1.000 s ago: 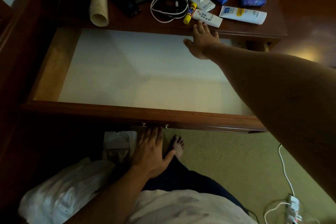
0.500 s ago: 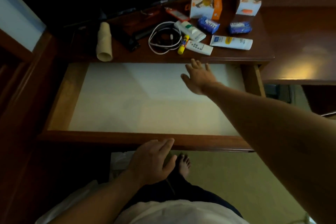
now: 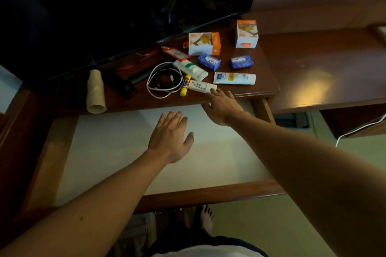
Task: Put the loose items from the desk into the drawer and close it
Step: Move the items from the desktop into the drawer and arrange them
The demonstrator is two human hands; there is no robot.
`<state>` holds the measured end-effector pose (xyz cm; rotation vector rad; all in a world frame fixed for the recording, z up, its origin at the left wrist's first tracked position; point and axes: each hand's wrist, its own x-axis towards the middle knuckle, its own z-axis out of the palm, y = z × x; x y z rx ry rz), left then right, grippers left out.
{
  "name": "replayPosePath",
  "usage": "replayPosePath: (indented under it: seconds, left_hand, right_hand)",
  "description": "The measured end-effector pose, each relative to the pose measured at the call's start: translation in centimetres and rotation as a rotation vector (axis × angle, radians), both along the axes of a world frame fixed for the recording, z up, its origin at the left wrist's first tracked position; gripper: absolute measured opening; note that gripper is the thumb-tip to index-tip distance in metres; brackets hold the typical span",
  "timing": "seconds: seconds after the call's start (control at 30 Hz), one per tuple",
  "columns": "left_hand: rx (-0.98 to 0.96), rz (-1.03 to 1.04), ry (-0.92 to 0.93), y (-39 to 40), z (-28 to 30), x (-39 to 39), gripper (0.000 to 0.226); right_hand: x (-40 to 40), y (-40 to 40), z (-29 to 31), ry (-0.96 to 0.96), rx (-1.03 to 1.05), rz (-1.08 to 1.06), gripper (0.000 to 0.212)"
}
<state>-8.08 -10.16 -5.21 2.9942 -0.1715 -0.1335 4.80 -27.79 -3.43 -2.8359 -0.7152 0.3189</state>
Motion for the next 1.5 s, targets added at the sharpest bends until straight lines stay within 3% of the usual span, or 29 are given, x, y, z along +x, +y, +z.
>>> replayPosePath:
  seconds: [0.47, 0.8, 0.97, 1.17, 1.37, 1.5]
  left_hand:
    - [-0.132, -0.016, -0.061, -0.3, 3.0, 12.8, 0.054]
    - [-0.242, 0.109, -0.111, -4.5, 3.5, 24.6, 0.05]
    - [-0.137, 0.236, -0.08, -7.3, 2.9, 32.1, 0.06]
    - [0.008, 0.473, 0.036, -9.2, 1.4, 38.5, 0.082]
    - [0.019, 0.445, 0.024, -10.5, 0.4, 39.4, 0.074]
    - [-0.042, 0.3, 0.004, -10.3, 0.1, 39.4, 0.065]
  right_hand:
    - [3.0, -3.0, 4.3, 0.084, 0.134, -0.217, 0.053]
    - [13.7, -5.9, 3.7, 0.057, 0.208, -0.29, 0.057]
    - [21.5, -7.2, 1.6, 0.031, 0.167, -0.267, 0.05]
    - [28.7, -7.7, 0.0, 0.028, 0.104, -0.364, 0.062]
    - [30.9, -8.3, -0.6, 0.003, -0.043, -0.255, 0.061]
    - [29.9, -8.6, 0.1, -0.098, -0.101, -0.232, 0.057]
